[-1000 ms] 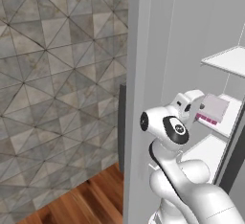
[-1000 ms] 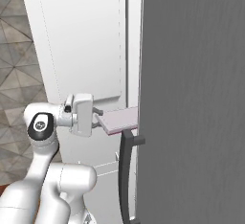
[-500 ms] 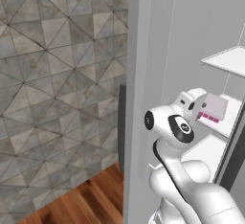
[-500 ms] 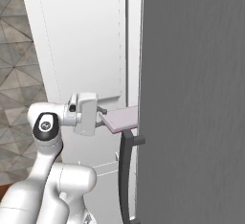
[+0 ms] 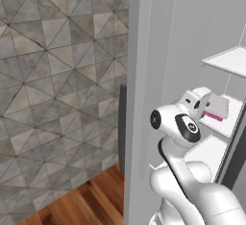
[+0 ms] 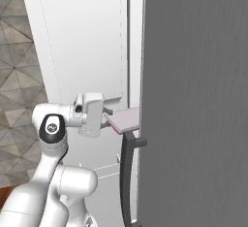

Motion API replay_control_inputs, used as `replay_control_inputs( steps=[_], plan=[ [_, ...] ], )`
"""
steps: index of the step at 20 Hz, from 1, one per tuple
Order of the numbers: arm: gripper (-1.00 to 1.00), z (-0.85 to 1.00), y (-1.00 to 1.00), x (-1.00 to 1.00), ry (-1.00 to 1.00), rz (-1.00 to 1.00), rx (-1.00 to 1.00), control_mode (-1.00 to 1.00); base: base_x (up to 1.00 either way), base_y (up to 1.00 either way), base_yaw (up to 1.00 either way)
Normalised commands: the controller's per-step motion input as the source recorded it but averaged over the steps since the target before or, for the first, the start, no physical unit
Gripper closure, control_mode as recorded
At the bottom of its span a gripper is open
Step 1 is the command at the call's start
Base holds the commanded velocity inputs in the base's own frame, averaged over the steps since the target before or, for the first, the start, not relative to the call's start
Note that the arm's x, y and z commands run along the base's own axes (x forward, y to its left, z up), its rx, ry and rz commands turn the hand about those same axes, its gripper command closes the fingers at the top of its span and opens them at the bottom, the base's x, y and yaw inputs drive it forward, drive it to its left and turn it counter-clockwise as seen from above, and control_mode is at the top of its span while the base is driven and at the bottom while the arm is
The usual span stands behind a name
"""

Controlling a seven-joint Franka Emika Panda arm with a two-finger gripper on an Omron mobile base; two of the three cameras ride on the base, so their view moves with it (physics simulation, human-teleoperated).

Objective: The ice cube tray has been filled with water. Take the tray and place it in the freezer to make ice. Close the freezer door after placing the tray.

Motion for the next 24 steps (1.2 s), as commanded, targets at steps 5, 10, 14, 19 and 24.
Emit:
replay_control_inputs(
  steps=[5, 10, 14, 19, 24],
  plan=[
    [1.00, -0.01, -0.23, 0.00, 0.00, 0.05, 0.00, -1.00, 0.00, 0.00, 0.00],
    [1.00, -0.03, -0.18, 0.01, 0.00, 0.06, 0.00, -1.00, 0.00, 0.00, 0.00],
    [1.00, -0.08, -0.08, 0.12, 0.00, 0.04, 0.00, -1.00, 0.00, 0.00, 0.00],
    [1.00, -0.12, -0.11, 0.08, 0.00, 0.02, 0.00, -1.00, 0.00, 0.00, 0.00],
    [1.00, -0.16, -0.14, 0.09, 0.00, 0.00, 0.00, -1.00, 0.00, 0.00, 0.00]
  ],
)
